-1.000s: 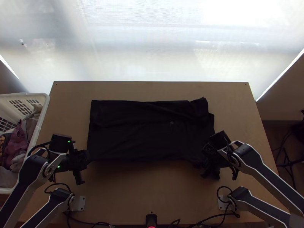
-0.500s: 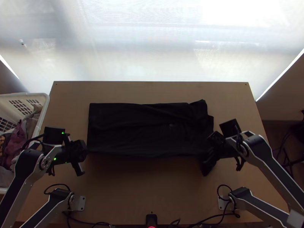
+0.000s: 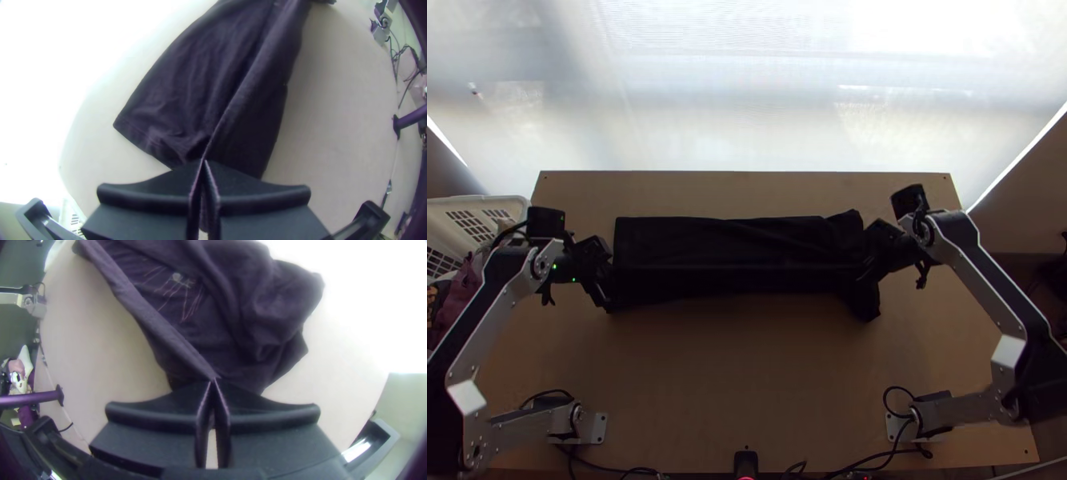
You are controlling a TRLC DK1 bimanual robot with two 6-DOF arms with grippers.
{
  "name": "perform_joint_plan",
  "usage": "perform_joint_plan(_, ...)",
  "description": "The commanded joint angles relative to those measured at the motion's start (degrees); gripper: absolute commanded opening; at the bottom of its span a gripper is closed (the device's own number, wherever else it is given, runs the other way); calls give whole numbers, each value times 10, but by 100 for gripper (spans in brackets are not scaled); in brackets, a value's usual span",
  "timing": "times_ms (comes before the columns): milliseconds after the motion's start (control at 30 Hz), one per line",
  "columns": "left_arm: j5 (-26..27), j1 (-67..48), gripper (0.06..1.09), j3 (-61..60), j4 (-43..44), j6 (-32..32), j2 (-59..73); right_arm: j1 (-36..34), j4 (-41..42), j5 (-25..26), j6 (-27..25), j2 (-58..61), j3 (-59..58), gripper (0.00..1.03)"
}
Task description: Fold the t-shirt
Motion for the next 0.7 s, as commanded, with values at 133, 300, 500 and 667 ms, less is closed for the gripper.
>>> perform_joint_plan(133, 0, -26, 14, 57, 19, 3, 124, -26, -28, 1, -41, 165, 146, 3)
perform_joint_plan(300, -1, -52, 14, 58, 36, -3, 168, -23, -31, 1, -40, 249, 199, 3)
perform_joint_plan(500, -15, -58, 14, 74, 65, -2, 230, -13, -36, 2, -38, 334, 248, 3)
perform_joint_plan(667, -25, -42, 14, 95, 68, 3, 262, -15, -47, 15, -45, 381, 288, 3)
